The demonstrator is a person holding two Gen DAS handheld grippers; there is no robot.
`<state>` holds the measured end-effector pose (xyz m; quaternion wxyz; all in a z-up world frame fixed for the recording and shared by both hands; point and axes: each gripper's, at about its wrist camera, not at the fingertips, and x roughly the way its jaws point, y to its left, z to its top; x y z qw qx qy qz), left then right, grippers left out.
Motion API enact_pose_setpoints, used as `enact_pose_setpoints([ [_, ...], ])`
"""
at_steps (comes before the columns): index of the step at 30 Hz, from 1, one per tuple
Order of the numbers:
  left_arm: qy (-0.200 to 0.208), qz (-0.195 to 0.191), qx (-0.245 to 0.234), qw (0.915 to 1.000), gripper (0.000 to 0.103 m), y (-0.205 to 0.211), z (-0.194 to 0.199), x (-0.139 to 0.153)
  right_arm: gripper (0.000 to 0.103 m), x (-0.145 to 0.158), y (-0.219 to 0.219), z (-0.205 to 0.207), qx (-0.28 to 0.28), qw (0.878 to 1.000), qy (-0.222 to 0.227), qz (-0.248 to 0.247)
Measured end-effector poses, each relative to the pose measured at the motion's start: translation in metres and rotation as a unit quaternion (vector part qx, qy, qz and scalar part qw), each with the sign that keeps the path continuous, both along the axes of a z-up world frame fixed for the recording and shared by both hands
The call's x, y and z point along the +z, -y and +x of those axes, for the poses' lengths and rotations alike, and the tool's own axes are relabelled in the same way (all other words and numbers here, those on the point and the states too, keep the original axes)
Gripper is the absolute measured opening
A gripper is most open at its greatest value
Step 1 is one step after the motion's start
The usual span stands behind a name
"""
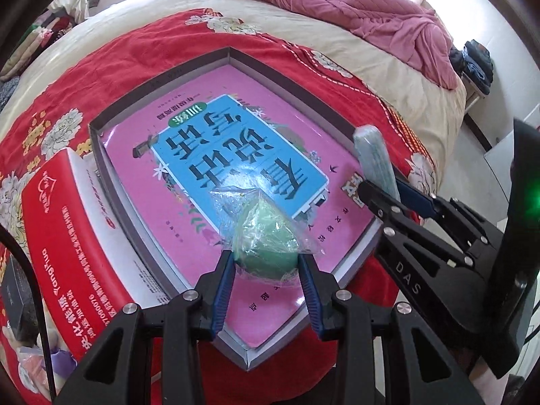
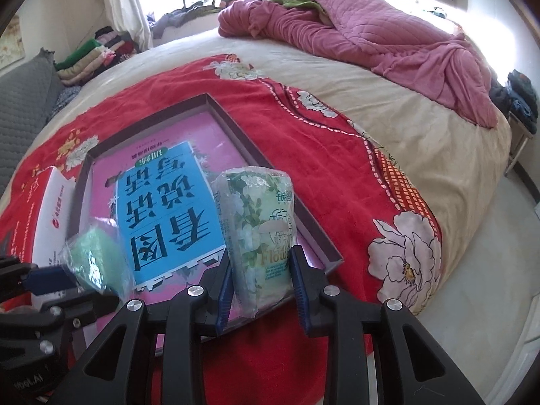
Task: Organize soft objects
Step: 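Open the right gripper to drop the tissue pack while the left releases the soap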
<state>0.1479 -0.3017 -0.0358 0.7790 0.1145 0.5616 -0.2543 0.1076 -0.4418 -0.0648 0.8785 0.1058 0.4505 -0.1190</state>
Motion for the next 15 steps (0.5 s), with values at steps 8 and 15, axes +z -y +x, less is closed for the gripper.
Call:
enact_pose_setpoints([
  [8, -0.002, 0.023, -0.004, 0.9997, 0.04, 0.004, 0.002, -0.009, 0.041, -0.001, 0.003, -0.001, 0.001, 1.0, 0.006, 0.02],
  [15, 0.011, 0.06, -0.02, 0.9979, 0.04, 0.012, -0.003, -0.015, 0.051, 0.006, 0.008, -0.009, -0.005, 0.999, 0.019, 0.038],
])
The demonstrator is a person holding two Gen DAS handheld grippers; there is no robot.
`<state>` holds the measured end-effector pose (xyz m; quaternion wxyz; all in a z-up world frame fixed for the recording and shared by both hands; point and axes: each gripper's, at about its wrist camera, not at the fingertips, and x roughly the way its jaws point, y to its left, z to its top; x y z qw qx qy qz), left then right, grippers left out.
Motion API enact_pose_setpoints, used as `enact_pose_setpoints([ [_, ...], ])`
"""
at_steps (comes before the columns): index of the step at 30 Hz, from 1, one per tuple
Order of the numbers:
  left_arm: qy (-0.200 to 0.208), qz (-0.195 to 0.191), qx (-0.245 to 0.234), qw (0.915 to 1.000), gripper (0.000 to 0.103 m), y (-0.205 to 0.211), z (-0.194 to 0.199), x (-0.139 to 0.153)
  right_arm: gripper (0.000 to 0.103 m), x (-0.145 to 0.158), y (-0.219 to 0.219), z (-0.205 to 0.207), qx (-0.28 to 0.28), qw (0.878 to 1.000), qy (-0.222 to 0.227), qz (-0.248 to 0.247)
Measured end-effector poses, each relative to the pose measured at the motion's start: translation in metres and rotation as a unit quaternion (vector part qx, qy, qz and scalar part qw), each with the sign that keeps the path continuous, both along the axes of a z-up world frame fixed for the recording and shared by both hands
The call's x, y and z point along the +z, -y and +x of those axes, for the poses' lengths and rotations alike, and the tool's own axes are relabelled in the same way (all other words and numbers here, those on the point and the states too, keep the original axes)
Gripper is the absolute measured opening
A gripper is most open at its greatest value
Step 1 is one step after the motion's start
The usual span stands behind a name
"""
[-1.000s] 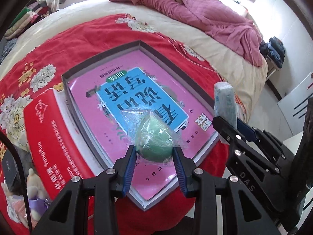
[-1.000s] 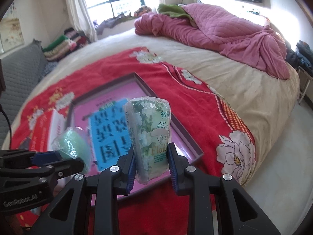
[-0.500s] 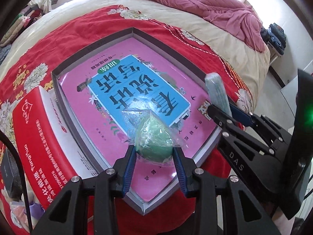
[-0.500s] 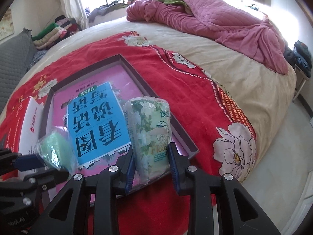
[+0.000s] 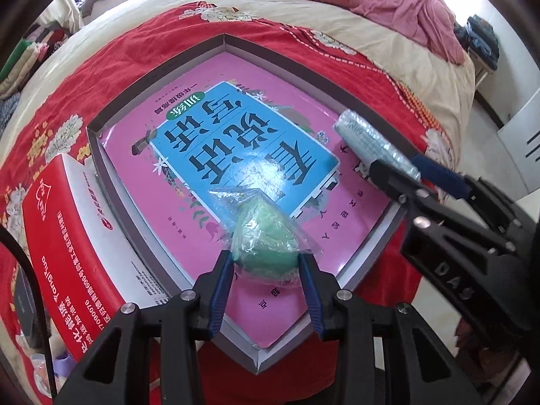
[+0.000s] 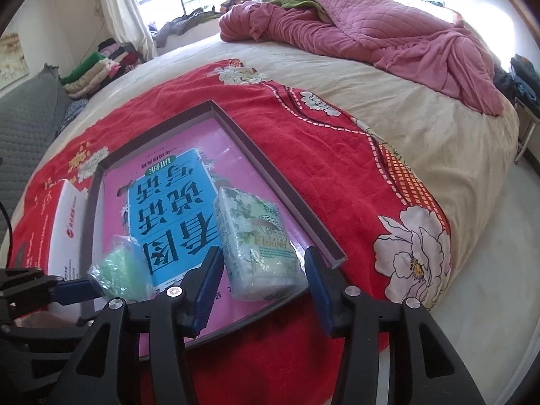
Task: Organize soft objects
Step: 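Open the right gripper to drop the tissue pack while the left releases the soap, then move both open grippers back to the pile of items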
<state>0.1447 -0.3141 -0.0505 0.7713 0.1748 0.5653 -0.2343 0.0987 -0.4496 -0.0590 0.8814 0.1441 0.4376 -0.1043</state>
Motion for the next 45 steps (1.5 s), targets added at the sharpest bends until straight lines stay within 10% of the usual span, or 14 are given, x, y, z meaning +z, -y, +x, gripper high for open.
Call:
enact_pose_setpoints([
  [28, -0.008, 0.042, -0.021, 0.9989, 0.059, 0.01, -0.003, -0.008, 0.067, 0.008, 0.013, -0.009, -0.027, 1.0, 0.011, 0.004],
  [45, 0.006, -0.054, 0.043, 0.9976, 0.072, -0.03, -0.004, 0.04, 0.072, 0.033, 0.016, -0.033, -0.041, 0.999, 0.029, -0.003],
])
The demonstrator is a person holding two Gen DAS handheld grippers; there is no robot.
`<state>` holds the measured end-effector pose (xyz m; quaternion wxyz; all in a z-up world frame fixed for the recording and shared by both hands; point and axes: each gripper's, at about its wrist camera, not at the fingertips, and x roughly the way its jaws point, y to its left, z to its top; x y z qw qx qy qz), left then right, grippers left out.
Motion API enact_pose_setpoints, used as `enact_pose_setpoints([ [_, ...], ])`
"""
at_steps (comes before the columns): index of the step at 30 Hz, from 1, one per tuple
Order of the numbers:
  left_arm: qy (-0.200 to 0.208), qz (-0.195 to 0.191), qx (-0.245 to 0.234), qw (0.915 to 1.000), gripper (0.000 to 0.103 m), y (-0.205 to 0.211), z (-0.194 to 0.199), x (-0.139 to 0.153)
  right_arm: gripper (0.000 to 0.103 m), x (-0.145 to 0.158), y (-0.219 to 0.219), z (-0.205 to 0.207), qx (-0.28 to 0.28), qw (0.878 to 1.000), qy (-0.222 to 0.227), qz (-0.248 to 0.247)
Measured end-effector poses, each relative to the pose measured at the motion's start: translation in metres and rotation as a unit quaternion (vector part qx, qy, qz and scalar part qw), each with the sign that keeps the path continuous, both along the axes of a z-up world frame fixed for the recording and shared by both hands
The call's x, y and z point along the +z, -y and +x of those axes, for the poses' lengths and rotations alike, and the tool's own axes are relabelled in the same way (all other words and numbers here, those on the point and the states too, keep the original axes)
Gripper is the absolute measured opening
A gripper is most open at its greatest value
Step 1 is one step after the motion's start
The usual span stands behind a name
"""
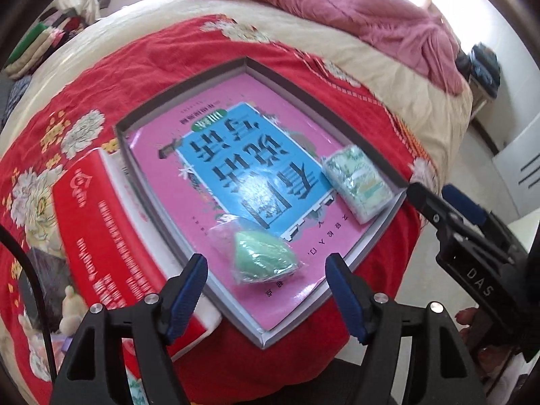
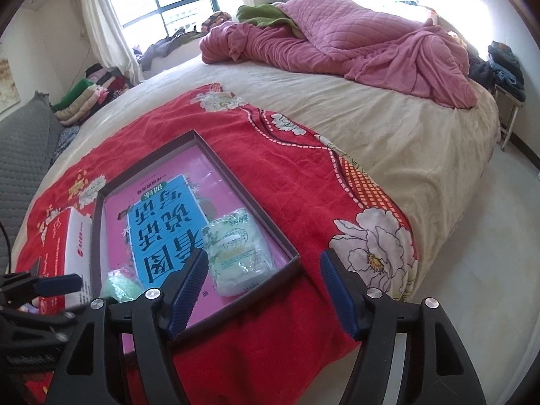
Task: Organize soft objects
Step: 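Move both open grippers back to the pile of items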
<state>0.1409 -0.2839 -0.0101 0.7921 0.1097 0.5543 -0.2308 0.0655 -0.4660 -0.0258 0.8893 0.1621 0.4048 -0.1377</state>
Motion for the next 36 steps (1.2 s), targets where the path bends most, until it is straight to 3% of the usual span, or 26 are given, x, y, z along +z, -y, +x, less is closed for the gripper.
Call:
enact_pose_setpoints([
  [14, 0.045, -0.061, 0.077, 0.9941, 0.076, -0.08, -0.019, 0.053, 0.074, 0.033, -0.032, -0.016, 0.019, 0.999, 0.013, -0.044],
  [24, 0.076, -0.082, 0.105, 0.9882, 0.077, -0.129, -0.041, 0.084, 0.074, 0.08, -0.074, -0.024, 0.051, 0.995, 0.054, -0.067],
  [36, 0.097, -0.095, 0.178, 0.9747, 0.077, -0.213, -0.052, 0.112, 0.074, 0.123, -0.135, -0.031, 0.103, 0.989, 0.091, -0.063],
])
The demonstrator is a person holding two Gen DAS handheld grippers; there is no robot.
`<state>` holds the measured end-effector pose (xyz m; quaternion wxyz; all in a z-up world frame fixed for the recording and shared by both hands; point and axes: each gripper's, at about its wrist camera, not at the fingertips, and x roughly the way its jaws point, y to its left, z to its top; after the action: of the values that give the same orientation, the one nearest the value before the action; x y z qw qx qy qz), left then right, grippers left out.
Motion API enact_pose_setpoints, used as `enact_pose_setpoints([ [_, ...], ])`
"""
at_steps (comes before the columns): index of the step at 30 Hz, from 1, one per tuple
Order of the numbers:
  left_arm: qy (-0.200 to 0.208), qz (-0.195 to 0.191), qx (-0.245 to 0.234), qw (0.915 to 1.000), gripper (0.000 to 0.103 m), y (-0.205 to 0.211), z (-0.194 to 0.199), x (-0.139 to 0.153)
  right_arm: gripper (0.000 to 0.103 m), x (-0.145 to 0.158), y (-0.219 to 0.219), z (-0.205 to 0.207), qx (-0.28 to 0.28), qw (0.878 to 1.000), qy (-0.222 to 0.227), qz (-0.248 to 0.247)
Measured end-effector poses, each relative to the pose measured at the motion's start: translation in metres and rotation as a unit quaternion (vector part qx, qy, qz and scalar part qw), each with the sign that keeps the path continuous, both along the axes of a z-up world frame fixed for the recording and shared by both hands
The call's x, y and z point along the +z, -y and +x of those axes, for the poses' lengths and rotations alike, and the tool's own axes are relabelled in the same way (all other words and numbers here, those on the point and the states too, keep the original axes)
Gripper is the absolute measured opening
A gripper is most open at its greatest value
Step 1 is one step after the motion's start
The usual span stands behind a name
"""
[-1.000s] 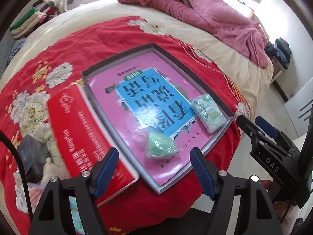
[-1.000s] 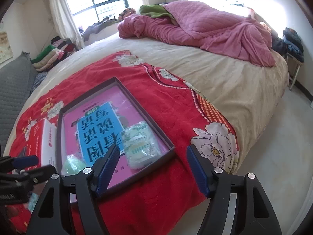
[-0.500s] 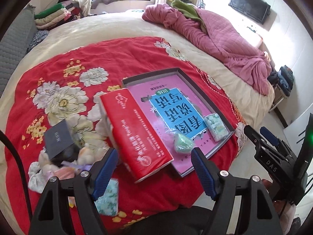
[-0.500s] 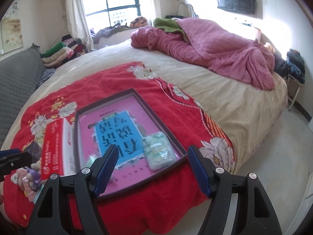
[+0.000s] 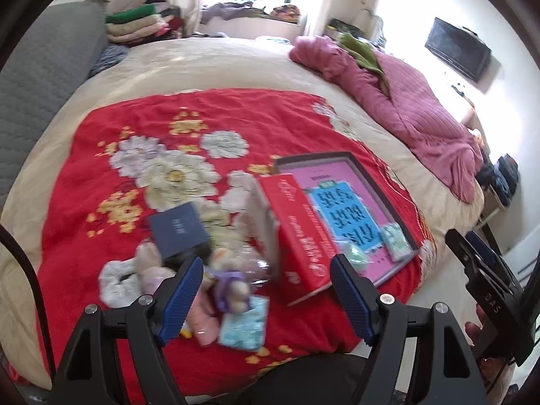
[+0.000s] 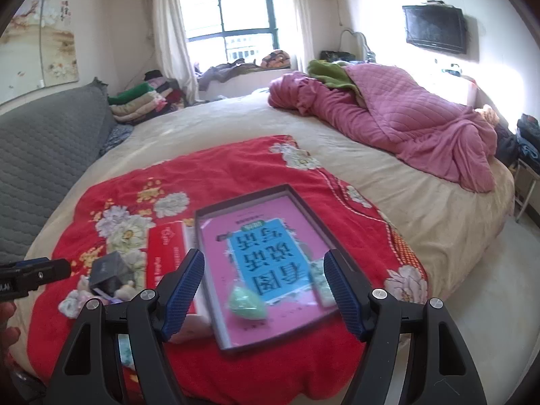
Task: Organize soft objects
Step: 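Move both open grippers back to the pile of items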
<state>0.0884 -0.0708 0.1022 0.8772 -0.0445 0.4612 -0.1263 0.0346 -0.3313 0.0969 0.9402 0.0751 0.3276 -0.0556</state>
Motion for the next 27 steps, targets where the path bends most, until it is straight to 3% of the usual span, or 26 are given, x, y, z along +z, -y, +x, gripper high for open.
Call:
enact_pose_setpoints([
  [15, -0.003, -0.005, 0.084, 0.9964, 0.077, -0.102, -0.023, -0.001, 0.075, 0.018, -0.069, -0.003, 0.067, 0.998, 0.01, -0.01],
  [27, -0.017, -0.005, 0.126, 0.9918, 0.077, -0.152, -0.036, -0.017, 0.075, 0.019, -0.107, -0.002, 0.111, 0.994, 0.006, -0.012],
])
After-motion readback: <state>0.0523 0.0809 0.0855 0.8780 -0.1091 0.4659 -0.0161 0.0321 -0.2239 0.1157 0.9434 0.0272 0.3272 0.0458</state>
